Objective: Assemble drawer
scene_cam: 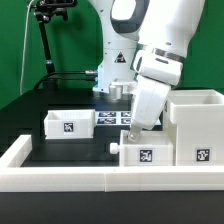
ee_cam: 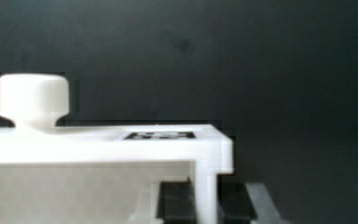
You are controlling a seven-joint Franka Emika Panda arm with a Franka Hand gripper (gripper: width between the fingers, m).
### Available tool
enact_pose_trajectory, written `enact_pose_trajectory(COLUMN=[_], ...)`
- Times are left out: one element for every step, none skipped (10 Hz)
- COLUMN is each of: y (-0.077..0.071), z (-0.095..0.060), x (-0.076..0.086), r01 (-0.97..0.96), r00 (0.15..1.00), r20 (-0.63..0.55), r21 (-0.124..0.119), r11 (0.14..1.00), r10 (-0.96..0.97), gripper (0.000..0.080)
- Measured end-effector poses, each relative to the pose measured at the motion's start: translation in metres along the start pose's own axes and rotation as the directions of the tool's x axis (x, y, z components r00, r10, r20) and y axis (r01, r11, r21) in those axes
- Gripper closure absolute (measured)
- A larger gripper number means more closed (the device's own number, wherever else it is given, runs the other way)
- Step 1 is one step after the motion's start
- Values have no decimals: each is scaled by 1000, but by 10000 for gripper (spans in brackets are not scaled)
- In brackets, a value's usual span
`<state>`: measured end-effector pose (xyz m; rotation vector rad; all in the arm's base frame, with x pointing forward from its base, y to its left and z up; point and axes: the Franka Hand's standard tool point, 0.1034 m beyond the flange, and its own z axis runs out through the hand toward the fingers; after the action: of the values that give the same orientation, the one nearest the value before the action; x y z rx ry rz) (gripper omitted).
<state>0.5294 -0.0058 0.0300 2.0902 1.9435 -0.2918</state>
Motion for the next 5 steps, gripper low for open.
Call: enact_pose_trajectory(y=[0, 0, 0, 0, 0], z=[0, -2, -2, -3, -3], x=[3, 7, 8, 8, 7], r01=[5, 15, 25, 27, 26], r00=[1000, 1000, 1000, 1000, 1000], r20=[-5, -7, -3, 0, 3], r21=[-7, -9, -6, -4, -1], r11=[1000, 1000, 1000, 1000, 1000], r10=[-5, -15, -25, -27, -26], gripper=[752, 753, 753, 753, 753])
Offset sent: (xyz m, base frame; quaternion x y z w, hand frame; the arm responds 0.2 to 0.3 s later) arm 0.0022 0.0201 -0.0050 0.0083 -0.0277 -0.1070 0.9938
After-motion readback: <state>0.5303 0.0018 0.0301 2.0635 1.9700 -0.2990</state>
